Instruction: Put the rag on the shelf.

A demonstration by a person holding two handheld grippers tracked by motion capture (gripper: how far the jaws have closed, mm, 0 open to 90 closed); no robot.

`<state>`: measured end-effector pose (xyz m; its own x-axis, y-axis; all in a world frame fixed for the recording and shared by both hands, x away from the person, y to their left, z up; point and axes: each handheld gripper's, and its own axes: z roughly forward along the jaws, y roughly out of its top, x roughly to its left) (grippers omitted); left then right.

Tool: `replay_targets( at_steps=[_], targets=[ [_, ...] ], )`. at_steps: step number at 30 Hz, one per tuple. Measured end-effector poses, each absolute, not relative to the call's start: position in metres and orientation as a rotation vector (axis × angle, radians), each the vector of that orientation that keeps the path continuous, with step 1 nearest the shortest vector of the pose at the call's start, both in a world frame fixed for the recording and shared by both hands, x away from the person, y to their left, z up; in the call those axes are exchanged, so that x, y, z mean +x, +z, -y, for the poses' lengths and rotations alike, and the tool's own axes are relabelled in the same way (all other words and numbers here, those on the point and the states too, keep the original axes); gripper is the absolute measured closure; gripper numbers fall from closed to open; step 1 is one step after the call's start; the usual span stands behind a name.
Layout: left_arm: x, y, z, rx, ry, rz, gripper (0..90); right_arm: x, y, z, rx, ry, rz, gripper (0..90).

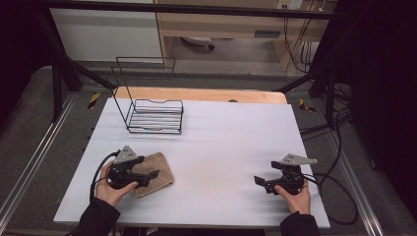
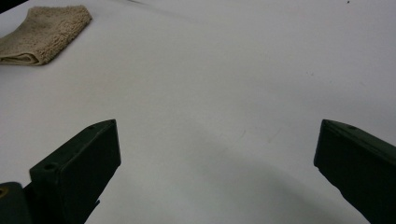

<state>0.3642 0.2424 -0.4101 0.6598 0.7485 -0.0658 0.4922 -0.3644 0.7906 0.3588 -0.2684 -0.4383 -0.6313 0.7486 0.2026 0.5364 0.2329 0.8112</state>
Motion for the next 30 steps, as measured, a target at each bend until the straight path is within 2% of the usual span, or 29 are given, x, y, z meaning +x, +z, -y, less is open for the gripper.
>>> replay_targets(
  at_steps=[13, 23, 30],
  targets=[
    [0.381, -0.42, -0.297, 1.966, 0.44, -1.132, 17.2, 0.36, -0.438, 0.26, 1.206, 1.333, -2.277, 0.5],
    [0.385, -0.428, -0.314, 1.936, 0.45, -1.18, 17.3, 0.365, -0.431, 0.236, 1.158, 1.334, -2.296, 0.5],
    [0.384, -0.429, -0.318, 1.919, 0.436, -1.183, 15.6, 0.376, -0.422, 0.2, 1.108, 1.337, -2.336, 1.2]
  ],
)
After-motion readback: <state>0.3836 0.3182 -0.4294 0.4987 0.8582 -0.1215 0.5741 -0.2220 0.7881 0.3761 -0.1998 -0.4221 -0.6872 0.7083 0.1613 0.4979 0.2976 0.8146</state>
